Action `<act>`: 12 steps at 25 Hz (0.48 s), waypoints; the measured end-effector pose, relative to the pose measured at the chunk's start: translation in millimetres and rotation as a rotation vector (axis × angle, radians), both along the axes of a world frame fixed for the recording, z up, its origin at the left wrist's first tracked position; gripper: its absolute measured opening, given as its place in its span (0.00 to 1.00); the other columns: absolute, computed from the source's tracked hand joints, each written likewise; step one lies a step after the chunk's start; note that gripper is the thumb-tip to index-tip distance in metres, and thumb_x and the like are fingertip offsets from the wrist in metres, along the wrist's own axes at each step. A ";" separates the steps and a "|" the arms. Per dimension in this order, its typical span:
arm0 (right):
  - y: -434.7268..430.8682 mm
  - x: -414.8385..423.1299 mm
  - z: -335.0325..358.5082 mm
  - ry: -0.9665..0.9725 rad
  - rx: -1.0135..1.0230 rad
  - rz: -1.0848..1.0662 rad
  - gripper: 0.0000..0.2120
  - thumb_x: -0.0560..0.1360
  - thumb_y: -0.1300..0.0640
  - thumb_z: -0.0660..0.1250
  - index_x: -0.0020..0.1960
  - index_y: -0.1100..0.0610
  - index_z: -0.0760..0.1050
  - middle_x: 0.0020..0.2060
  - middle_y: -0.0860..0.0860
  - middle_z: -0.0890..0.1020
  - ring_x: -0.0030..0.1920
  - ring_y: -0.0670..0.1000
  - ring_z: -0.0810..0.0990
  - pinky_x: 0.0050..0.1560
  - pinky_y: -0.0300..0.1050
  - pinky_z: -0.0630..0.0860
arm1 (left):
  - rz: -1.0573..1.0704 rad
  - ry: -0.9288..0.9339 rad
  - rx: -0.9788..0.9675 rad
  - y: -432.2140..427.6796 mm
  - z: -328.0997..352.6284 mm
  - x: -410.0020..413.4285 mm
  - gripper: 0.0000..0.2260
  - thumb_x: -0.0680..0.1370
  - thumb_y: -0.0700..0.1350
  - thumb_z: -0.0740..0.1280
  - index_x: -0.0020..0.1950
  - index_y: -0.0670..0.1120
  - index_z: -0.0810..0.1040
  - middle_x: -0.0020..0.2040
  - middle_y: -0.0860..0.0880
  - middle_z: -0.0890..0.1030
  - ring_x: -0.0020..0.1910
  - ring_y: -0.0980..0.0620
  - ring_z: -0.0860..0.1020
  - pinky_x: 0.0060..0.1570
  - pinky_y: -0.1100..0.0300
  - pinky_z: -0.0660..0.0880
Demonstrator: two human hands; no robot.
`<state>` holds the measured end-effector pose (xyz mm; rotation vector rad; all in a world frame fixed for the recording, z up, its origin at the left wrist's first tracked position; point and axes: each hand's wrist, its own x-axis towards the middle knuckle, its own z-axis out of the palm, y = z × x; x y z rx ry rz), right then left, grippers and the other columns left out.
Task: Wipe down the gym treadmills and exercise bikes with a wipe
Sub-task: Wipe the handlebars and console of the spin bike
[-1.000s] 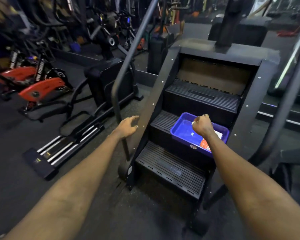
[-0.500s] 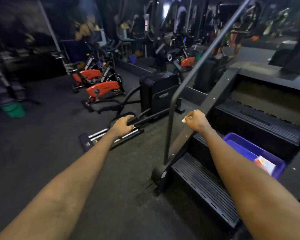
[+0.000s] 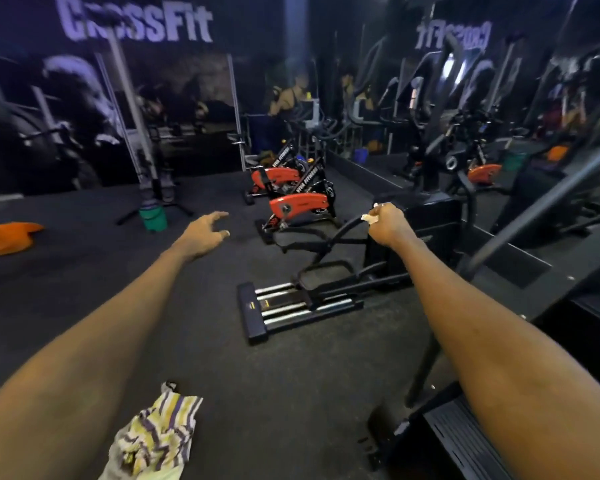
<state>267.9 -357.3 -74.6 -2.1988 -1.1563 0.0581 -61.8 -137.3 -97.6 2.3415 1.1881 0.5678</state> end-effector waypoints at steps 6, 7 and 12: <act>119.6 9.9 31.9 -0.009 0.067 0.071 0.13 0.74 0.66 0.63 0.56 0.69 0.78 0.57 0.63 0.79 0.57 0.62 0.79 0.58 0.52 0.76 | 0.118 -0.059 0.054 82.3 36.6 -6.6 0.22 0.80 0.45 0.66 0.74 0.49 0.69 0.71 0.44 0.72 0.68 0.44 0.71 0.63 0.57 0.66; 140.7 10.0 34.3 -0.019 0.065 0.081 0.14 0.74 0.66 0.62 0.57 0.70 0.78 0.57 0.63 0.79 0.56 0.62 0.78 0.58 0.52 0.76 | 0.128 -0.068 0.053 96.6 41.1 -7.0 0.22 0.80 0.45 0.66 0.74 0.49 0.69 0.70 0.44 0.72 0.67 0.44 0.72 0.62 0.57 0.67; 252.3 7.0 39.5 -0.065 0.064 0.115 0.15 0.74 0.67 0.61 0.57 0.72 0.76 0.58 0.64 0.75 0.57 0.63 0.77 0.59 0.57 0.75 | 0.150 -0.061 0.064 189.5 47.7 -9.0 0.23 0.80 0.47 0.66 0.74 0.52 0.68 0.70 0.45 0.72 0.67 0.45 0.72 0.63 0.55 0.68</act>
